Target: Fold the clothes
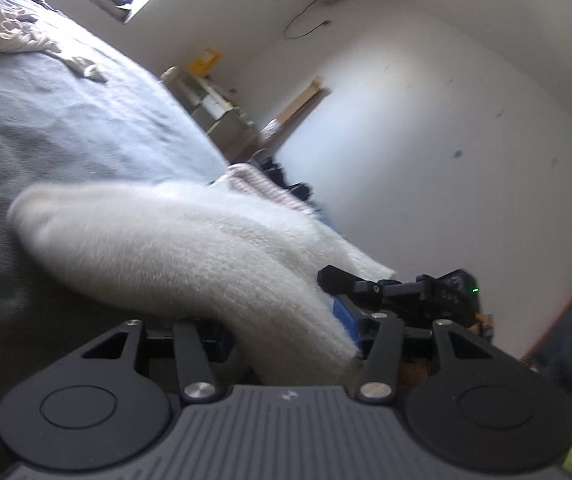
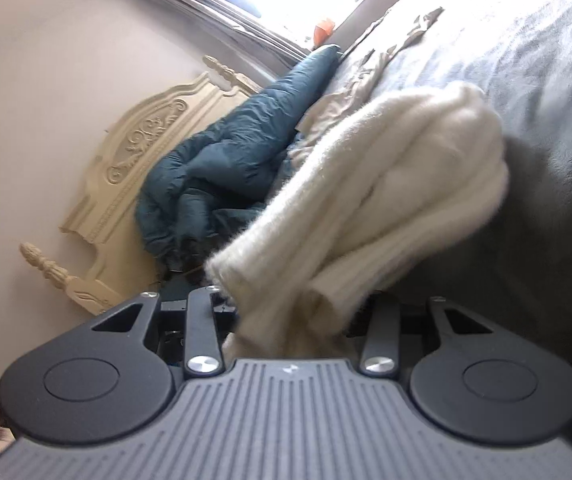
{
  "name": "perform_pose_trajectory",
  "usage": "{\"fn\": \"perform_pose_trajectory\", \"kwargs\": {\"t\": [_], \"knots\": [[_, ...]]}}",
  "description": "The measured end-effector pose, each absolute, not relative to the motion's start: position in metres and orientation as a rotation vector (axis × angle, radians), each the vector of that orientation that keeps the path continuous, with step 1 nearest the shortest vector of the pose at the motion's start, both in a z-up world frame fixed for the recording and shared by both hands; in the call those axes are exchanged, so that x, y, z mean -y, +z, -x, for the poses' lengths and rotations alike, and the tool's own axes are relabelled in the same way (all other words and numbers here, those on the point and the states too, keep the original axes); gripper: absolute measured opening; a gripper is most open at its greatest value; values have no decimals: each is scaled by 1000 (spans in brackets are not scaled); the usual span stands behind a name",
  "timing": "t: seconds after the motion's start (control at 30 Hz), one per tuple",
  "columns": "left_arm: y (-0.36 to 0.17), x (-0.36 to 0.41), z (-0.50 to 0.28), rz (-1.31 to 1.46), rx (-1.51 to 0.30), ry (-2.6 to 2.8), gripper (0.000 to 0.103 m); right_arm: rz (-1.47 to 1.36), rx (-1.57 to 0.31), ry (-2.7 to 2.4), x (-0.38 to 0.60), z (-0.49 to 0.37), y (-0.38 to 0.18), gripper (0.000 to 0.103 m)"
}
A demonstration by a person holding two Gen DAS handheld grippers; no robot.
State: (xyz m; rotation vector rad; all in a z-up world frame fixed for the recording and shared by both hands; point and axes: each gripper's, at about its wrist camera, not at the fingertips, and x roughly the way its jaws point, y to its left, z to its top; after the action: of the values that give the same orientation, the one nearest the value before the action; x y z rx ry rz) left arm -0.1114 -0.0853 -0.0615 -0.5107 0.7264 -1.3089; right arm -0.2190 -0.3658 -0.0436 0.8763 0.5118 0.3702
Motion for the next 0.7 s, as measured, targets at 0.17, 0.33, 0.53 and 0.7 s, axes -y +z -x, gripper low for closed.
{"fn": "perform_pose_trajectory", "kwargs": {"t": [0.17,0.33,0.53,0.7], "knots": [[-57,87,87,568,-720,-1317,51,-843,-539,356,371,205,-19,40],[-45,88,50,626,-713,-1343,52,-831,-600,363,384,167,11,42],[-28,98,-22,703,-741,-1370,54,-845,-724,349,403,93,47,46],[-30,106,-133,906,-800,-1315,66,-971,-775,381,440,-10,60,69]]}}
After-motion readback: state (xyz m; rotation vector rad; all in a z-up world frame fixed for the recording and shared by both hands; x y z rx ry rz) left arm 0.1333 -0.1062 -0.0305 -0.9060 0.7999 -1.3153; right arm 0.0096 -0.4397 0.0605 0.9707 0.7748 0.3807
